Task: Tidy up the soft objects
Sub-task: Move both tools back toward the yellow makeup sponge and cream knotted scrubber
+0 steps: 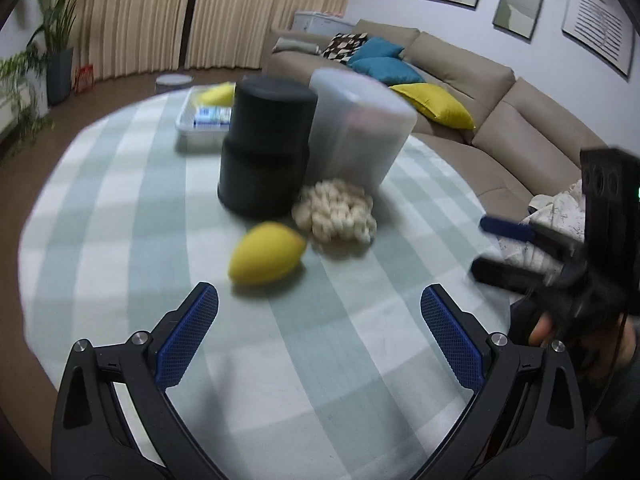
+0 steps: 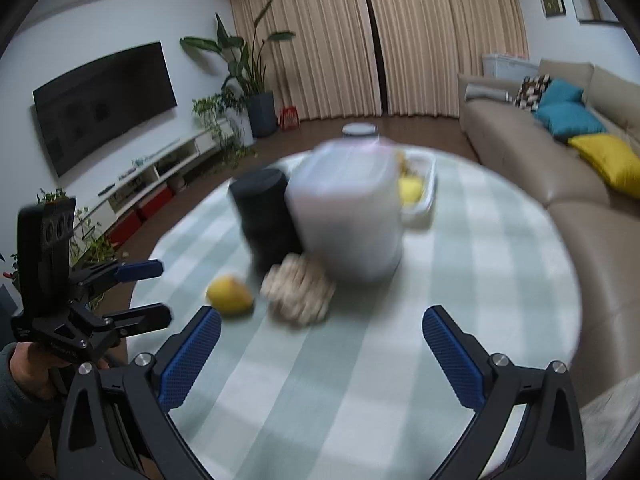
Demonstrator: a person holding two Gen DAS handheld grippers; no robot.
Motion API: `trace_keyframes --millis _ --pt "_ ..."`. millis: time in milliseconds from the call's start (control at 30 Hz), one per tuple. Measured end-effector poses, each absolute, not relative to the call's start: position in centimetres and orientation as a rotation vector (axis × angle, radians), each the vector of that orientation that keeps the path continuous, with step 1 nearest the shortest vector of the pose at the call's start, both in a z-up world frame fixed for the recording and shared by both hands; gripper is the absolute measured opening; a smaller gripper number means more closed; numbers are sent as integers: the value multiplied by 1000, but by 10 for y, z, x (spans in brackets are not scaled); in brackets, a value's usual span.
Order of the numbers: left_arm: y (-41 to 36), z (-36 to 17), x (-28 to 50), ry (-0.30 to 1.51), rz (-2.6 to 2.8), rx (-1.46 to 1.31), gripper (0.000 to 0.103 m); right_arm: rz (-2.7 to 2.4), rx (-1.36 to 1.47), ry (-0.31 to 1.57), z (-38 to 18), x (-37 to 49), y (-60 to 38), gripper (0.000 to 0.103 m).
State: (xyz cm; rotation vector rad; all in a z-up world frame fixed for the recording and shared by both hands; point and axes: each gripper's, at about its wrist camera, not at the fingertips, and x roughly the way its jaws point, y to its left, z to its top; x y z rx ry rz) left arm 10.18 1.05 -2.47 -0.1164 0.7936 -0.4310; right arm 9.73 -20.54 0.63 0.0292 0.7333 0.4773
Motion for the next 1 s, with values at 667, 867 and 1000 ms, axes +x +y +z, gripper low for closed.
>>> trace_keyframes --millis 667,867,1000 --pt "15 -45 165 925 -340 -10 103 429 -54 819 -27 143 -169 103" --pt "8 -54 169 938 -373 51 101 423 -51 857 -38 159 -169 103" --pt "5 -59 174 944 -405 65 78 431 -39 865 -42 163 -172 103"
